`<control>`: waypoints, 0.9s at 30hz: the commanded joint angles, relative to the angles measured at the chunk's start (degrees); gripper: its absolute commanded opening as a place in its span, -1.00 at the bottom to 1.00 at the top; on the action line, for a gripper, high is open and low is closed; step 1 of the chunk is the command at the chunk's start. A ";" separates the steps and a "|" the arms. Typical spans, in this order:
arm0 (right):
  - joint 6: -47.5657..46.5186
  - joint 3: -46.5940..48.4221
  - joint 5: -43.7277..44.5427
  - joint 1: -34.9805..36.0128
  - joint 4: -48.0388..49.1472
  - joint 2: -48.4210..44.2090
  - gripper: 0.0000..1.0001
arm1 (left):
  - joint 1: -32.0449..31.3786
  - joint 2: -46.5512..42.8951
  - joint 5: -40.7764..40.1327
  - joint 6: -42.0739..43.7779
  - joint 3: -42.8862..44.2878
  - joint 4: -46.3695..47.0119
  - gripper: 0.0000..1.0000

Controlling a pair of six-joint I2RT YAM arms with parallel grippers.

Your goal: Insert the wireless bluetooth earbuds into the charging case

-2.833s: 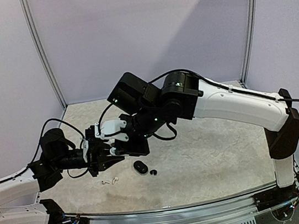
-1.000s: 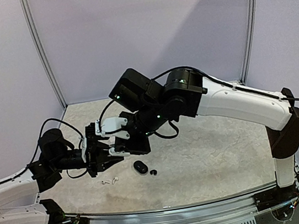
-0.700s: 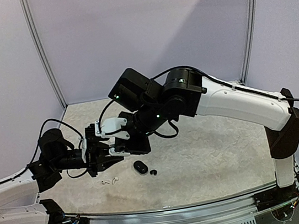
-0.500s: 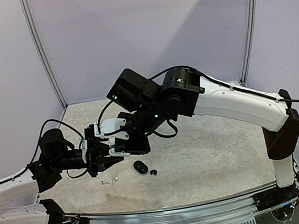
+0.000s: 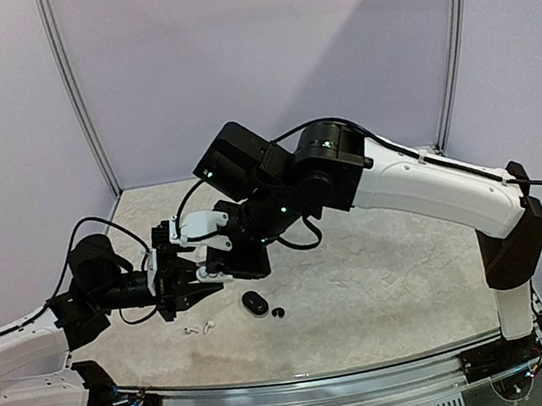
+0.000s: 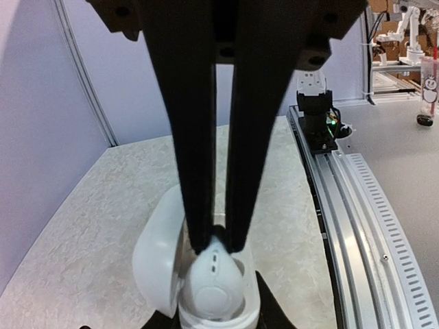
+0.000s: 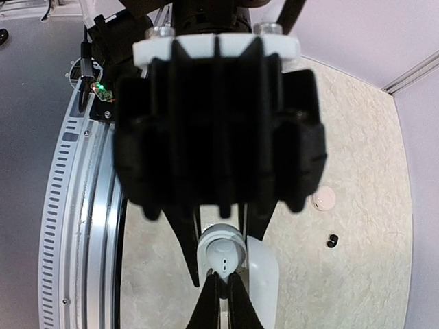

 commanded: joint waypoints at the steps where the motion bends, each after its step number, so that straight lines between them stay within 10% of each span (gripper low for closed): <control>1: 1.99 -0.37 -0.08 0.05 2.68 -3.68 -1.00 | -1.41 -0.65 -0.26 -0.46 -0.85 -2.69 -1.00; 27: 8.52 -6.51 -4.33 0.03 6.01 -9.69 -1.00 | -1.41 -1.17 1.34 -0.76 -3.99 4.69 -1.00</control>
